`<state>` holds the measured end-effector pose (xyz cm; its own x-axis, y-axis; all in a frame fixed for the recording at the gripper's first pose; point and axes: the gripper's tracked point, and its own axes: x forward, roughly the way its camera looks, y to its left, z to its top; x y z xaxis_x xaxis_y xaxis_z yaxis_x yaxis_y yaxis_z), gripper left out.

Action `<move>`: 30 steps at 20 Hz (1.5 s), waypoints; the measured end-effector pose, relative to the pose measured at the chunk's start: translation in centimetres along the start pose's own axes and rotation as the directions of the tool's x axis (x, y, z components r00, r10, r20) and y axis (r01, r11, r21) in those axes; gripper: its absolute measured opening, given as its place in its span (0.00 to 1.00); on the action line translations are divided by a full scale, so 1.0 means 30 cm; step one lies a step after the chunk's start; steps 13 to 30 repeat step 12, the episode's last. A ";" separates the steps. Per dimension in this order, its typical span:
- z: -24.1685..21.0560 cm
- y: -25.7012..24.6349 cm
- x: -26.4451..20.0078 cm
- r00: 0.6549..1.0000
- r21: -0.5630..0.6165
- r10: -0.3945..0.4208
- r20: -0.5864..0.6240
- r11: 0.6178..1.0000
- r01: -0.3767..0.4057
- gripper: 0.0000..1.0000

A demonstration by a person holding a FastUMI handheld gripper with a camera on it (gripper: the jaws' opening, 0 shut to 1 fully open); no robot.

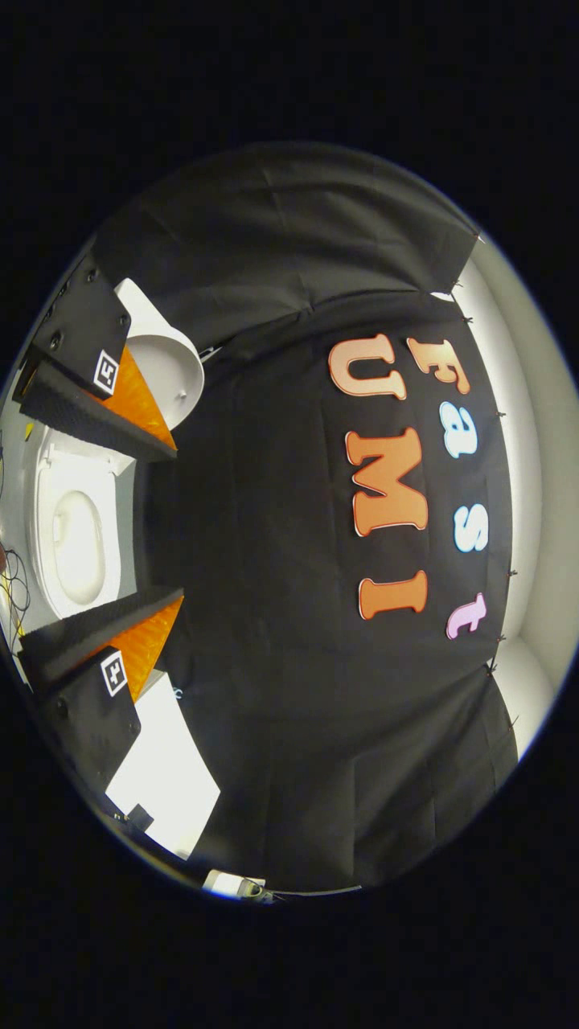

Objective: Open the toilet lid.

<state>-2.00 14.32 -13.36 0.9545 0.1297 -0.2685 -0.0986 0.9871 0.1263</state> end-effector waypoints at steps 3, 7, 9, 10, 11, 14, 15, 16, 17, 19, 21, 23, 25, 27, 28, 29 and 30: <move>0.035 -0.082 -0.022 0.999 0.005 -0.030 0.027 1.000 0.030 0.99; 0.044 -0.123 -0.040 0.999 0.006 -0.038 0.038 0.999 0.038 0.99; 0.045 -0.135 -0.047 0.998 0.000 -0.042 0.041 0.999 0.042 0.99; 0.044 -0.138 -0.049 0.998 0.001 -0.043 0.042 0.999 0.043 0.99; 0.042 -0.141 -0.050 0.998 0.002 -0.043 0.042 0.999 0.043 0.99; 0.042 -0.143 -0.054 0.998 0.002 -0.042 0.042 0.999 0.042 0.99; 0.042 -0.143 -0.054 0.998 0.002 -0.042 0.042 0.999 0.042 0.99; 0.042 -0.143 -0.054 0.998 0.002 -0.042 0.042 0.999 0.042 0.99; 0.042 -0.143 -0.054 0.998 0.002 -0.042 0.042 0.999 0.042 0.99; 0.042 -0.143 -0.054 0.998 0.002 -0.042 0.042 0.999 0.042 0.99; 0.042 -0.143 -0.054 0.998 0.002 -0.042 0.042 0.999 0.042 0.99; 0.042 -0.143 -0.054 0.998 0.002 -0.042 0.042 0.999 0.042 0.99; 0.042 -0.143 -0.054 0.998 0.002 -0.042 0.042 0.999 0.042 0.99; 0.042 -0.143 -0.054 0.998 0.002 -0.042 0.042 0.999 0.042 0.99; 0.042 -0.143 -0.054 0.998 0.002 -0.042 0.042 0.999 0.042 0.99; 0.042 -0.143 -0.054 0.998 0.002 -0.042 0.042 0.999 0.042 0.99; 0.042 -0.143 -0.054 0.998 0.002 -0.042 0.042 0.999 0.042 0.99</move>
